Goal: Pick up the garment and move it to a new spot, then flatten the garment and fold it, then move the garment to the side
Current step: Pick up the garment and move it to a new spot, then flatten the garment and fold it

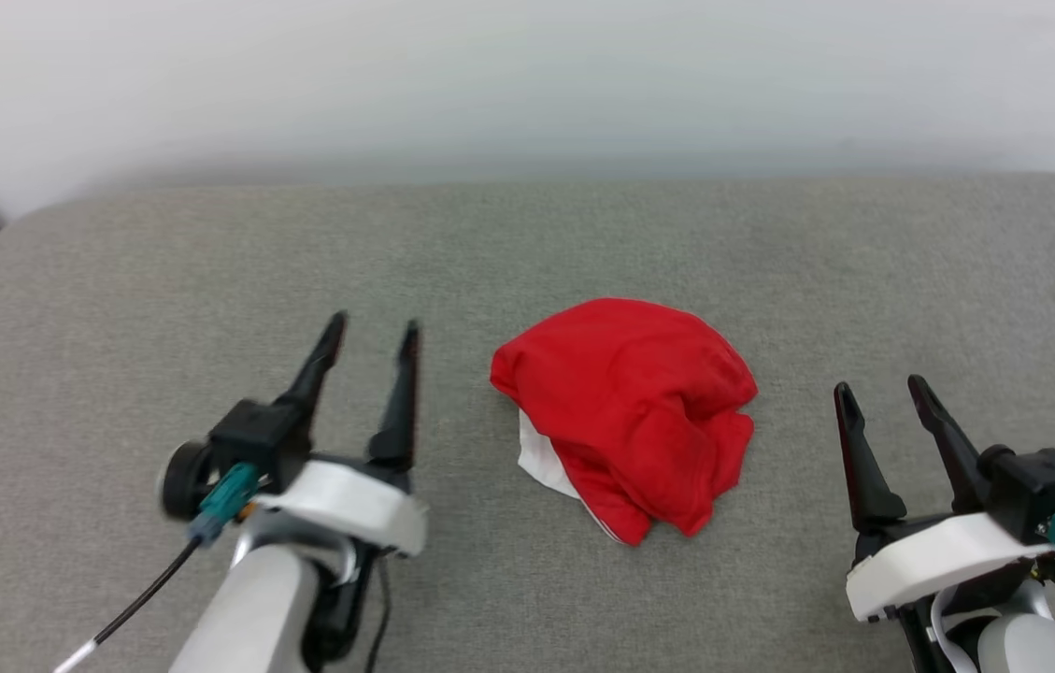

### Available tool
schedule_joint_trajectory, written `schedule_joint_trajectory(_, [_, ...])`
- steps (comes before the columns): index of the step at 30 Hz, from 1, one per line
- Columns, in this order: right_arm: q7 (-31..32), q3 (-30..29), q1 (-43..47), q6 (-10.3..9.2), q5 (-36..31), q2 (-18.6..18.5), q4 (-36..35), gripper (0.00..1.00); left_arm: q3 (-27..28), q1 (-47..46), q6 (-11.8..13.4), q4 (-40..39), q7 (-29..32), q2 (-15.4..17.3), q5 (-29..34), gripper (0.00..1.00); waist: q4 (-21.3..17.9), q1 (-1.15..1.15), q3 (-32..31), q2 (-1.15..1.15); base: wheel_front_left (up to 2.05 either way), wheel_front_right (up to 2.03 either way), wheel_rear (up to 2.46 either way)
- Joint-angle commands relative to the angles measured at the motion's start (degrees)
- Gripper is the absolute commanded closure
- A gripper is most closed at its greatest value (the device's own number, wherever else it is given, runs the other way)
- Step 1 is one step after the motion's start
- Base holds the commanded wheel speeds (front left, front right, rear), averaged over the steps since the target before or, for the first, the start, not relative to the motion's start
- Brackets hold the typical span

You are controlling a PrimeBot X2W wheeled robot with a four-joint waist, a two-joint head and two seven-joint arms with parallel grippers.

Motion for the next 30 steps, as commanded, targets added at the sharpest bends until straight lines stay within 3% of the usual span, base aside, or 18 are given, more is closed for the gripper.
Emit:
schedule_joint_trajectory(1, [0.17, -0.22, 0.87, -0.02, -0.34, -0.01, -0.17, 0.0, 0.42, 1.02, 0.38, -0.35, -0.27, 0.25, 0.22, 0.0, 0.9, 0.0, -0.92, 0.0, 0.0, 0.0, 0.0])
schedule_joint_trajectory(9, [1.49, -0.94, 4.21, -0.02, -0.87, 0.0, -0.4, 0.0, 6.03, 9.06, 2.08, -0.29, -0.28, 3.28, -0.53, 0.0, 1.97, 0.0, -4.1, 0.0, 0.0, 0.0, 0.0])
schedule_joint_trajectory(30, [4.06, -1.67, 6.7, -0.02, 0.73, -0.01, -0.93, 0.0, 5.86, 10.92, 1.44, 0.25, -0.28, 2.75, -1.18, 0.0, 1.15, 0.0, -4.88, 0.0, 0.0, 0.0, 0.0])
